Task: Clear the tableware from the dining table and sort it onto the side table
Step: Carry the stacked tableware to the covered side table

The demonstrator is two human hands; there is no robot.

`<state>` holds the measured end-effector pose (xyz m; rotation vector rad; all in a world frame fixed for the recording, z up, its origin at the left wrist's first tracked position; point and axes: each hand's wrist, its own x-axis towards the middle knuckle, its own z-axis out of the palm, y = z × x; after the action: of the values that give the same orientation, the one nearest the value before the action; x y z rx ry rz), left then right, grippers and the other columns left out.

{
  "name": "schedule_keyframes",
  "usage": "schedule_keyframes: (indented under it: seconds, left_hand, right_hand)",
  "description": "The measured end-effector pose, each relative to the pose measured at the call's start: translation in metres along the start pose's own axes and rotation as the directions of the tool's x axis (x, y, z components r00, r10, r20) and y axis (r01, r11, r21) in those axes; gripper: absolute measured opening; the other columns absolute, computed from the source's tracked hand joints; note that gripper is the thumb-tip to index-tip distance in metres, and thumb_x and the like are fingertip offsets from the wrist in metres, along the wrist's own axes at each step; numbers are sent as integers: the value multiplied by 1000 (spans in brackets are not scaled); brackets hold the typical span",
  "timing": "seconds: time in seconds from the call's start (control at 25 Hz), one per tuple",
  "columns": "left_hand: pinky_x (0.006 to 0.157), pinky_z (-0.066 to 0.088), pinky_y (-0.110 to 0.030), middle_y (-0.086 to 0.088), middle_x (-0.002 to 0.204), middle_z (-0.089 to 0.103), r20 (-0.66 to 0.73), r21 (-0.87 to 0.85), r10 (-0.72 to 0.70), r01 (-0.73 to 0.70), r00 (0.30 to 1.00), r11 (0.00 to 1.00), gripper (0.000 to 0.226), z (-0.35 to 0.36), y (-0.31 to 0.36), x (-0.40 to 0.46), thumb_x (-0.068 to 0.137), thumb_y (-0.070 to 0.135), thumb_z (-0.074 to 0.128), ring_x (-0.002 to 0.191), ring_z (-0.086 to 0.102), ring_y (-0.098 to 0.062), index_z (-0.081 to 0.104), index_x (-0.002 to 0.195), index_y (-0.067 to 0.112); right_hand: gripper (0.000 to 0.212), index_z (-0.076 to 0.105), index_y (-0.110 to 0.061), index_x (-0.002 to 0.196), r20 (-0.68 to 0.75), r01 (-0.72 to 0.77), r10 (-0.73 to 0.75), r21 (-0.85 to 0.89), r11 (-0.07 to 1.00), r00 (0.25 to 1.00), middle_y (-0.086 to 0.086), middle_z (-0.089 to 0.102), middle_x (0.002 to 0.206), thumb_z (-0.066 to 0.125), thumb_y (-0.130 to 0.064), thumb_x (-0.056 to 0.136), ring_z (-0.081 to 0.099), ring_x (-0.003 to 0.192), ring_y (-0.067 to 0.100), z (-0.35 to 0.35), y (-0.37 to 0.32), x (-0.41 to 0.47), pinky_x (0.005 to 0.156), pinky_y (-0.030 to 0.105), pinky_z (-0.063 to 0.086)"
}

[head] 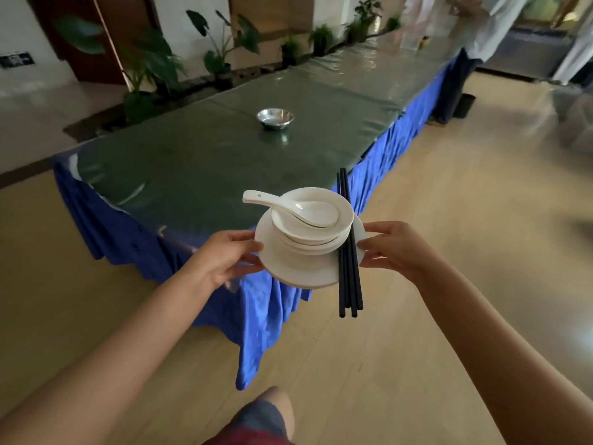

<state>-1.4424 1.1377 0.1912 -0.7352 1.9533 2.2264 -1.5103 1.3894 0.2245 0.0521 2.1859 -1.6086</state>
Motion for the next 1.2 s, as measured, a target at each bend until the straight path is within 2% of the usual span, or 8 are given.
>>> schedule_keyframes:
  seconds: [0.12, 0.2, 0.44, 0.56, 0.76, 0.88, 1.0, 1.2]
  left_hand:
    - [58, 59, -30, -12, 69, 62, -65, -40, -6, 3, 998, 999, 20, 16, 5, 50, 85, -8, 54, 58, 61, -20, 65, 88, 9]
    - [59, 59, -32, -8, 60, 65, -79, -43, 14, -17, 997, 999, 22, 24, 13, 89, 85, -9, 54, 52, 63, -16, 66, 89, 9]
    - [51, 58, -30, -3, 59, 70, -153, -131, -10, -10, 988, 991, 25, 44, 59, 193, 84, -9, 54, 53, 67, -15, 68, 88, 11]
    - [54, 59, -31, -7, 72, 69, -202, -179, -63, 27, 977, 984, 27, 54, 73, 239, 84, -9, 54, 64, 65, -19, 67, 92, 13]
    - [60, 57, -32, -8, 83, 66, -334, -221, -133, 60, 933, 973, 28, 62, 79, 321, 85, -6, 54, 72, 63, -20, 65, 103, 12]
    - [66, 53, -31, -9, 91, 67, -403, -290, -160, 40, 901, 956, 31, 69, 79, 366, 86, -4, 53, 80, 64, -21, 63, 110, 13]
    - [66, 54, -29, -8, 94, 68, -474, -326, -178, 17, 862, 945, 33, 70, 78, 403, 87, -3, 52, 80, 65, -20, 61, 113, 15]
    - [70, 56, -30, -7, 97, 72, -539, -361, -237, 32, 808, 932, 35, 59, 75, 449, 85, -2, 52, 86, 69, -21, 64, 113, 17]
  right_hand:
    - [35, 63, -3, 112, 71, 17, -14, -36, 999, 997, 22, 63, 85, 56, 9, 80, 63, 63, 26, -17, -6, 65, 68, 34, 59]
    - [34, 63, -5, 111, 98, 27, -24, -32, 999, 995, 20, 63, 82, 56, 9, 80, 63, 68, 28, -27, -14, 113, 70, 36, 58]
    - [34, 63, -7, 109, 215, 37, -37, 7, 999, 976, 17, 59, 76, 56, 10, 81, 58, 62, 25, -49, -56, 241, 52, 24, 57]
    - [35, 63, -8, 108, 264, 30, -32, 10, 999, 964, 12, 56, 67, 55, 12, 80, 56, 58, 22, -55, -71, 306, 50, 22, 57]
    - [37, 62, -5, 109, 397, 22, -7, -34, 999, 918, 11, 62, 68, 52, 15, 80, 63, 46, 10, -46, -80, 429, 49, 23, 57]
    - [39, 62, -3, 110, 481, 18, 13, -59, 998, 876, 11, 64, 68, 51, 17, 79, 65, 49, 13, -34, -88, 503, 55, 29, 60]
    - [41, 64, -7, 108, 543, 13, 45, -102, 995, 839, 13, 66, 70, 53, 18, 77, 68, 56, 17, -18, -99, 565, 58, 33, 60]
    - [42, 66, -14, 104, 632, 22, 101, -183, 983, 769, 8, 70, 68, 55, 17, 77, 70, 56, 17, 15, -108, 632, 52, 28, 59]
